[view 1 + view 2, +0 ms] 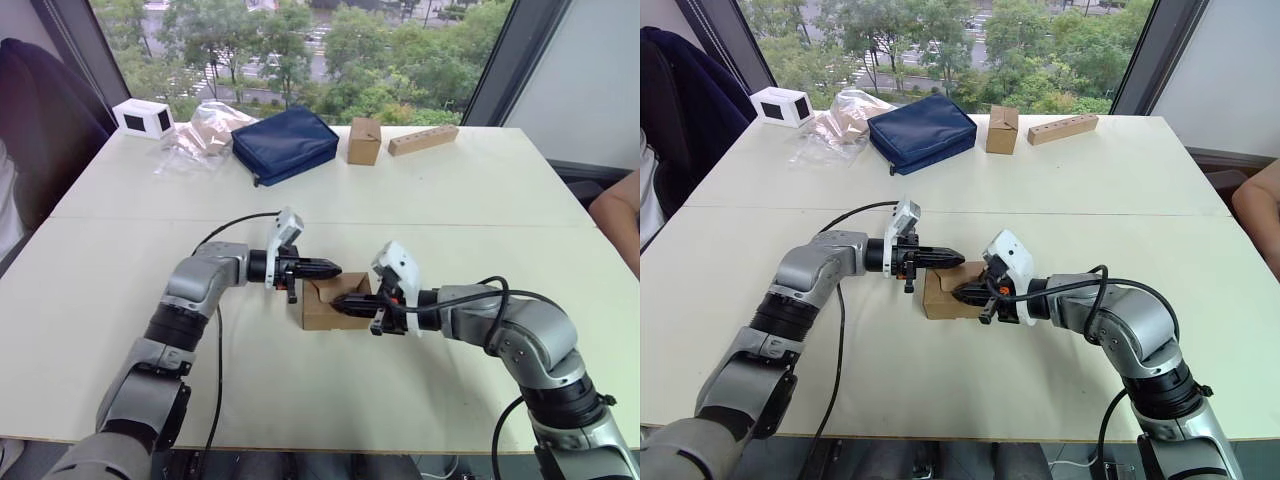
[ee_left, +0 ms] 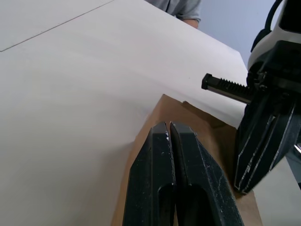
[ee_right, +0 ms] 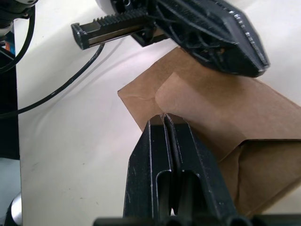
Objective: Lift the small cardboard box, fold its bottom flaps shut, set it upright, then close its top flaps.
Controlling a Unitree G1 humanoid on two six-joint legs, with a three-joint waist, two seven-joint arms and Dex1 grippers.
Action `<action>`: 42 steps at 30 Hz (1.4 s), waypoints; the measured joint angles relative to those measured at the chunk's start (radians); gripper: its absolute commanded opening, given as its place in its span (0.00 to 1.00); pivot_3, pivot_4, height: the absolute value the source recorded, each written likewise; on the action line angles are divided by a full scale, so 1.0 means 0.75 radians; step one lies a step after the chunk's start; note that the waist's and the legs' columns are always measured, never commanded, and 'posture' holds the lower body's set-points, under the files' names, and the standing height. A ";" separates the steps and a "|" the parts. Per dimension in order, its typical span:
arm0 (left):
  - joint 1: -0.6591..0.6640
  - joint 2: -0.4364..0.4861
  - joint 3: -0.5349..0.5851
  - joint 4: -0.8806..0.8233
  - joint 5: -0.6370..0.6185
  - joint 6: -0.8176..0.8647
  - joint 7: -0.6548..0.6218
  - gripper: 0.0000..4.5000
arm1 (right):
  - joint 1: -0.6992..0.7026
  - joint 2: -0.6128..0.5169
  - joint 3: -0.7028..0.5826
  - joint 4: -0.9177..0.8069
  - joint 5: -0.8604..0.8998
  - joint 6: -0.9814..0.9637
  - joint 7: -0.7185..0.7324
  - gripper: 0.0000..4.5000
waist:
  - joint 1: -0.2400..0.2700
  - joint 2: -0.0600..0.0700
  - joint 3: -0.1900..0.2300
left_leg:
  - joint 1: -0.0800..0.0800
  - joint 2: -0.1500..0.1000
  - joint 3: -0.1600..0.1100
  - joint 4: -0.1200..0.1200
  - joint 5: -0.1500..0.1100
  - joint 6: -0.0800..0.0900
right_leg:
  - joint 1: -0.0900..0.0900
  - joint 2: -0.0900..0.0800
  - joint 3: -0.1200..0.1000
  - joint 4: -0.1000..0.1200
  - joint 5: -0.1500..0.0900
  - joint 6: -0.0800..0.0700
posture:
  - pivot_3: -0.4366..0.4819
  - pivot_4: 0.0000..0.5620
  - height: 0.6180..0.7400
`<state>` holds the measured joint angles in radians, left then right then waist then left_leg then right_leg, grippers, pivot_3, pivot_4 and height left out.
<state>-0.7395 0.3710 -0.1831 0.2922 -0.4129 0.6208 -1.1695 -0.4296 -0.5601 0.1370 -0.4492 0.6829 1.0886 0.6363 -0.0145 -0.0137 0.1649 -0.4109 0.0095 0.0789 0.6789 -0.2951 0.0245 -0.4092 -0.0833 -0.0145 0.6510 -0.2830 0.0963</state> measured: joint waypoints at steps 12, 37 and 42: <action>0.021 -0.001 0.000 -0.052 -0.013 0.010 0.006 0.02 | -0.026 0.035 0.047 0.073 -0.110 -0.111 -0.018 0.00 | -0.002 0.000 0.000 | 0.000 0.000 0.000 0.000 0.000 0.000 | 0.000 0.000 0.000 0.000 0.000 0.000 | 0.48 0.27 1.00; 0.106 0.093 -0.037 -0.189 0.022 -0.044 -0.032 0.02 | -0.101 0.005 -0.232 -0.027 0.061 0.030 -0.081 0.00 | -0.004 0.001 0.000 | 0.000 0.000 0.000 -0.005 0.000 -0.001 | -0.001 -0.001 -0.001 -0.002 0.000 -0.001 | 0.48 0.27 1.00; 0.105 0.124 0.025 -0.313 -0.072 0.128 0.012 0.02 | -0.086 -0.008 -0.214 -0.027 0.048 0.010 -0.081 0.00 | -0.004 0.001 0.000 | 0.000 0.000 0.000 -0.005 0.000 -0.001 | -0.001 -0.001 -0.001 -0.002 0.000 0.000 | 0.48 0.27 1.00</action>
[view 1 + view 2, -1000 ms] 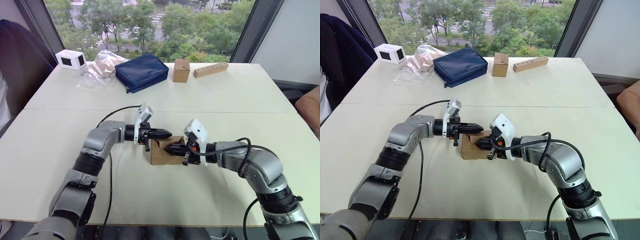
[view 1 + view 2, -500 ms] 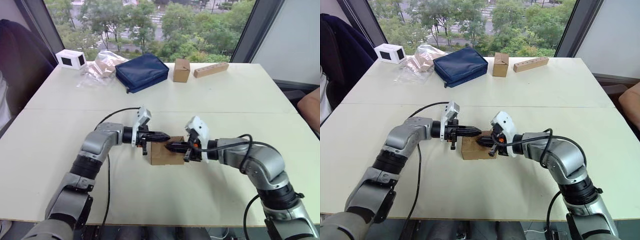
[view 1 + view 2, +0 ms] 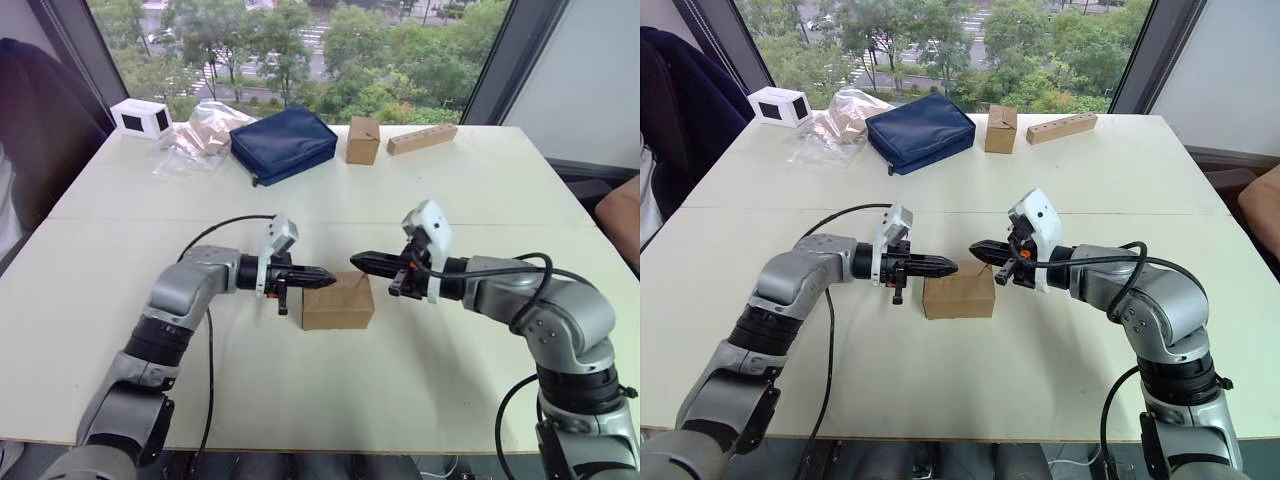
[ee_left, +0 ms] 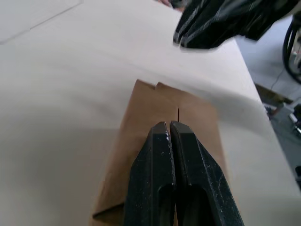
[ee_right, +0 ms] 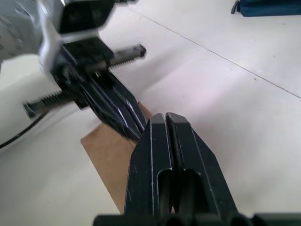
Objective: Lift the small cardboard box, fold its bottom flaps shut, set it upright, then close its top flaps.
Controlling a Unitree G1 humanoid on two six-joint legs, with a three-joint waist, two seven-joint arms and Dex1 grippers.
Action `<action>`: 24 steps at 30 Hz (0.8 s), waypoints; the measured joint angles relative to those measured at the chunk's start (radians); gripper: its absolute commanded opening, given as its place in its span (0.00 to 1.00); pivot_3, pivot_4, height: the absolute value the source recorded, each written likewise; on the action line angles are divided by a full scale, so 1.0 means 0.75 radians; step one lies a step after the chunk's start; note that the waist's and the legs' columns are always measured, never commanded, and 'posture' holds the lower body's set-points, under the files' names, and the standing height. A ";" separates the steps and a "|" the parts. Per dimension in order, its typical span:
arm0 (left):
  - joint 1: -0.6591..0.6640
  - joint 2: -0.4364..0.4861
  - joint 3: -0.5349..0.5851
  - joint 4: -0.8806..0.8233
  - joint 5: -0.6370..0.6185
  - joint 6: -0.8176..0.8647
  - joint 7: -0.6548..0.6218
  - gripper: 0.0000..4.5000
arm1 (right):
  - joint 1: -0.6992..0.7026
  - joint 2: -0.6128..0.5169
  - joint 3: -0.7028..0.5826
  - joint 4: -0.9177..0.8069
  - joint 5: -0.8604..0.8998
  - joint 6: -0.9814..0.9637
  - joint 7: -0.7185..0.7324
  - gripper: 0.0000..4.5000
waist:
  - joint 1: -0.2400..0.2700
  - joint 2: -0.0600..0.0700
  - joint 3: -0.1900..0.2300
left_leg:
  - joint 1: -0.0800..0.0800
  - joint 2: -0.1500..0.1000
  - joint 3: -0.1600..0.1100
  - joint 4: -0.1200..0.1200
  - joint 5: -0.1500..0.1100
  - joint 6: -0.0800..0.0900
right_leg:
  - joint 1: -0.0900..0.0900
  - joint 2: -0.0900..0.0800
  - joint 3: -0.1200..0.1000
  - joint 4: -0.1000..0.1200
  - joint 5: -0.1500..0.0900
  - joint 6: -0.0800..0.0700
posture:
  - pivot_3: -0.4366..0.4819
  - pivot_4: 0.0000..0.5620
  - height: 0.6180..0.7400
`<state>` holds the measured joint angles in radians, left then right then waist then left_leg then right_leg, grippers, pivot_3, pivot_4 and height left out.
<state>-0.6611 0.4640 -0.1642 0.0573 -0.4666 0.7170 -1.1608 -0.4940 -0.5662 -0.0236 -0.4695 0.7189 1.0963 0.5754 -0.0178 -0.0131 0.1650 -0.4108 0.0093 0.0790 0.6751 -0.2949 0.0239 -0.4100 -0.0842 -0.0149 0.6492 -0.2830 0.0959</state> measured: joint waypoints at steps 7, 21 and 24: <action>0.074 0.037 -0.018 -0.095 -0.002 0.056 0.035 0.02 | 0.033 -0.007 0.107 0.014 -0.060 -0.049 0.017 0.00 | 0.000 0.000 0.000 | 0.000 0.000 0.000 0.000 0.000 0.000 | 0.000 0.000 0.000 0.000 0.000 0.000 | 0.48 0.27 1.00; 0.109 0.047 -0.020 -0.150 0.009 0.025 0.112 0.02 | 0.071 -0.052 0.206 0.095 -0.142 -0.133 0.116 0.00 | 0.003 0.000 0.000 | 0.000 0.000 0.000 0.000 0.000 0.000 | 0.001 0.000 0.000 -0.001 0.000 -0.001 | 0.48 0.27 1.00; 0.107 0.052 0.080 -0.221 -0.033 0.053 0.179 0.02 | 0.007 -0.053 0.090 0.038 -0.042 -0.045 0.101 0.00 | 0.004 0.000 0.001 | 0.000 0.000 0.000 -0.001 0.000 0.000 | 0.000 0.000 0.000 -0.001 0.000 0.000 | 0.48 0.27 1.00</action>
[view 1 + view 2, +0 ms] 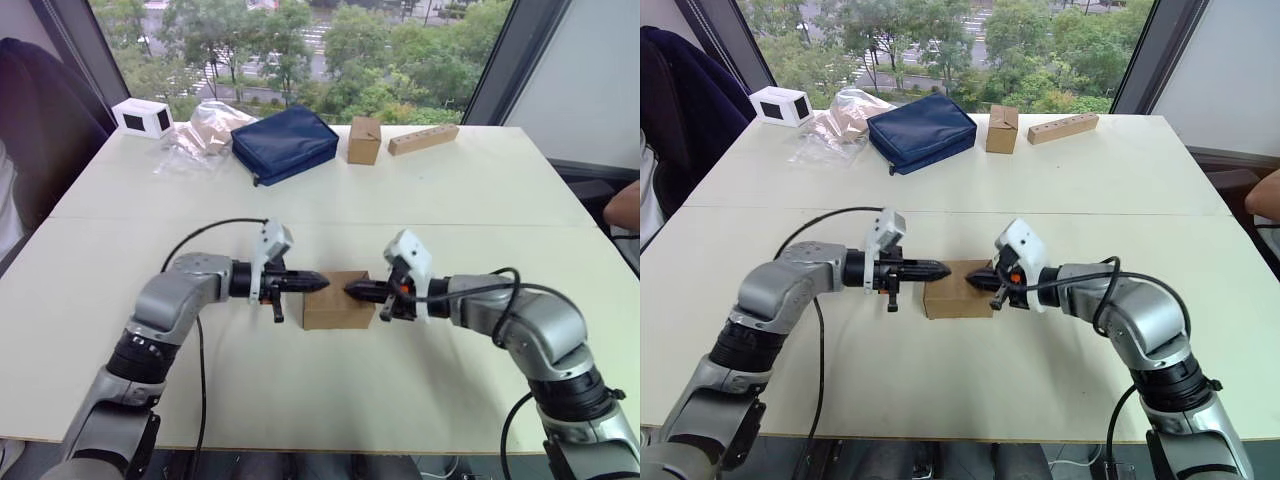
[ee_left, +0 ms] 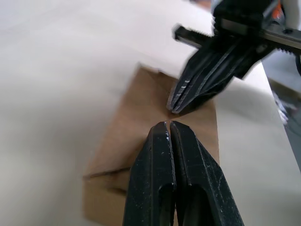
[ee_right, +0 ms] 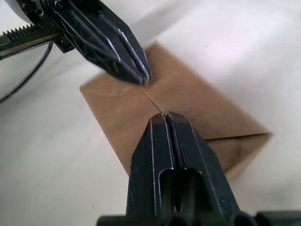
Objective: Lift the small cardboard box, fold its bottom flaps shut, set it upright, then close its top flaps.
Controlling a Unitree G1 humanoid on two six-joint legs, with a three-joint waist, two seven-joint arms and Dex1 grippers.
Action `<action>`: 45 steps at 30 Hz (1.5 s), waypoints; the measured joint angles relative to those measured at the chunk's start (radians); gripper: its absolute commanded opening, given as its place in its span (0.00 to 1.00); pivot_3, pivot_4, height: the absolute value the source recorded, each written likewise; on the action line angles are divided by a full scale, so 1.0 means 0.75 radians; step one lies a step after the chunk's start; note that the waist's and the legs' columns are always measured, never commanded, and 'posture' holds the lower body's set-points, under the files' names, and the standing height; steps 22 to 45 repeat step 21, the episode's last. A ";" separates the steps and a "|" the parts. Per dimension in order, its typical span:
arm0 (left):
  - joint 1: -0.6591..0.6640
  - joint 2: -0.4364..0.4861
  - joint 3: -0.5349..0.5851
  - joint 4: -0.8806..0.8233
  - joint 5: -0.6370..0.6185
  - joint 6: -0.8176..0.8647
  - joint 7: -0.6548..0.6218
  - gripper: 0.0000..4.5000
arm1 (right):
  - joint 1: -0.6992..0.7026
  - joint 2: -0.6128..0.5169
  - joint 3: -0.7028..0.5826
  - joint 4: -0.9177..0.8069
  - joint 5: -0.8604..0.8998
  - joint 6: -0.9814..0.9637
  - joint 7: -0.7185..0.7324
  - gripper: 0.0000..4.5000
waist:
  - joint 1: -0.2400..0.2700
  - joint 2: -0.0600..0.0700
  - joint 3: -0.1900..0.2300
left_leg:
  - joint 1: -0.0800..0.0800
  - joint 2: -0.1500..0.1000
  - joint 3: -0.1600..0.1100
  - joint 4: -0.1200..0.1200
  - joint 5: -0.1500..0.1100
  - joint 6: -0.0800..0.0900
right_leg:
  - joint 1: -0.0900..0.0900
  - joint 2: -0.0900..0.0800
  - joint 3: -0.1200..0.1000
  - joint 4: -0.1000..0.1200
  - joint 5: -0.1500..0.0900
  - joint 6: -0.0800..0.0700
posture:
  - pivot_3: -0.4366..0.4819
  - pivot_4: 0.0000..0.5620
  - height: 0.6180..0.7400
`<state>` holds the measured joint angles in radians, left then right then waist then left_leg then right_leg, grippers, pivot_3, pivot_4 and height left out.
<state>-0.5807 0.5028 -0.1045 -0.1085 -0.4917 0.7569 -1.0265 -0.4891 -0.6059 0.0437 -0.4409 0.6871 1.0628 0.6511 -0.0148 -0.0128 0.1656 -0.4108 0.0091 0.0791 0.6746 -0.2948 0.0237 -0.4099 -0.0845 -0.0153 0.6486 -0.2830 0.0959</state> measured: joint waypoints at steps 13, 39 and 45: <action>0.298 0.367 0.380 -0.374 -0.230 0.121 0.029 0.02 | 0.339 -0.585 -0.489 -0.258 0.202 0.054 0.302 0.00 | -0.001 0.000 0.000 | 0.001 -0.001 0.000 -0.013 0.001 -0.002 | 0.001 -0.002 -0.004 -0.013 -0.001 -0.001 | 0.48 0.27 1.00; 0.627 0.550 0.503 -0.444 -0.268 0.037 -0.132 0.02 | 0.608 -0.712 -0.750 -0.282 0.186 -0.051 0.513 0.00 | 0.001 0.001 0.001 | 0.004 0.002 0.000 -0.013 0.003 -0.006 | 0.005 -0.005 -0.013 -0.016 0.000 -0.011 | 0.48 0.27 1.00; 0.627 0.550 0.503 -0.444 -0.268 0.037 -0.132 0.02 | 0.608 -0.712 -0.750 -0.282 0.186 -0.051 0.513 0.00 | 0.001 0.001 0.001 | 0.004 0.002 0.000 -0.013 0.003 -0.006 | 0.005 -0.005 -0.013 -0.016 0.000 -0.011 | 0.48 0.27 1.00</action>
